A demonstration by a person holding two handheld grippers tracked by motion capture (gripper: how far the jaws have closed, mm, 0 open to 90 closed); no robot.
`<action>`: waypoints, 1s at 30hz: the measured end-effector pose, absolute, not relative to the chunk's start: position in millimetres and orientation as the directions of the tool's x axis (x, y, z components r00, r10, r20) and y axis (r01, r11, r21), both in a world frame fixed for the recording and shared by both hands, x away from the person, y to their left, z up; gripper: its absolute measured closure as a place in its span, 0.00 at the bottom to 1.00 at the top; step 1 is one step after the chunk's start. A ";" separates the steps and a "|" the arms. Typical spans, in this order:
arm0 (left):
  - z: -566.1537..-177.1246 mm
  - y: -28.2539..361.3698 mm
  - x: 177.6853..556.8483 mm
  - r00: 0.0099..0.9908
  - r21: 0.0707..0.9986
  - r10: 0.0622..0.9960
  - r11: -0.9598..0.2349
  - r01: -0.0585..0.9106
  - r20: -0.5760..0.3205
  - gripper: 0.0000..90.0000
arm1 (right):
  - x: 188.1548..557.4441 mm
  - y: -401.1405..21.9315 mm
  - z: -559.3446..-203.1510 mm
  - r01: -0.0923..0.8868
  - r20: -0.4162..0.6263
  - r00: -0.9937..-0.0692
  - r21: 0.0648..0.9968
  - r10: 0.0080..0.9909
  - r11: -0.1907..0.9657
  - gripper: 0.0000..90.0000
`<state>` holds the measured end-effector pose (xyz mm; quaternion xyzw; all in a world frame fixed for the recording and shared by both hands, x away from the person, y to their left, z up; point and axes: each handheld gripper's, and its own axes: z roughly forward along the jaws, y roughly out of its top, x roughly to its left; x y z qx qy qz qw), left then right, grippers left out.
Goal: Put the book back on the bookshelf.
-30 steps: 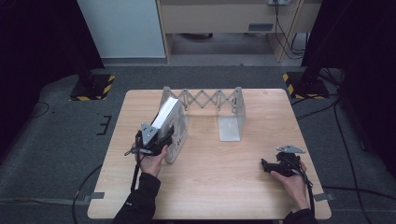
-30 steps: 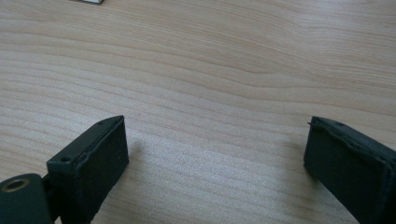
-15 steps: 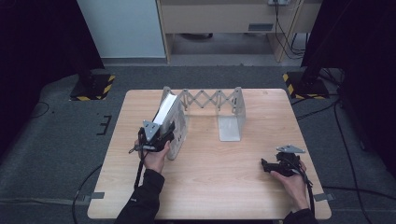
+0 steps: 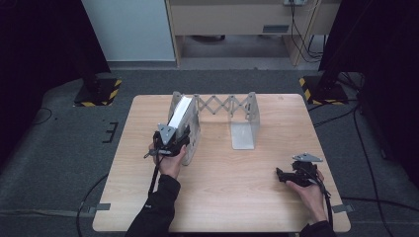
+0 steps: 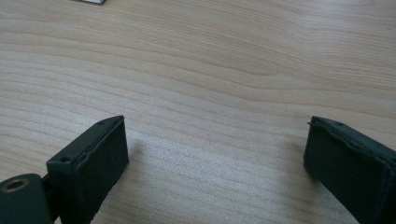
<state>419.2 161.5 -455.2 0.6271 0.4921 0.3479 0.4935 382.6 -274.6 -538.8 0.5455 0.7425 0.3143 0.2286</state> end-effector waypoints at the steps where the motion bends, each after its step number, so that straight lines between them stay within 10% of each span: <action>1: -455.3 161.9 419.3 0.277 0.961 0.959 -0.028 0.275 -0.052 0.57 | 382.6 -274.6 -538.8 0.666 0.004 -0.300 0.716 0.954 0.207 0.08; 15: -475.9 179.5 401.4 0.389 0.941 0.913 -0.017 0.338 -0.123 0.44 | 382.3 -274.4 -538.9 0.665 0.002 -0.301 0.717 0.954 0.208 0.08; 30: -493.4 175.3 394.0 0.313 0.934 0.949 -0.074 0.349 -0.042 0.58 | 382.1 -274.3 -539.1 0.663 0.000 -0.301 0.719 0.954 0.209 0.08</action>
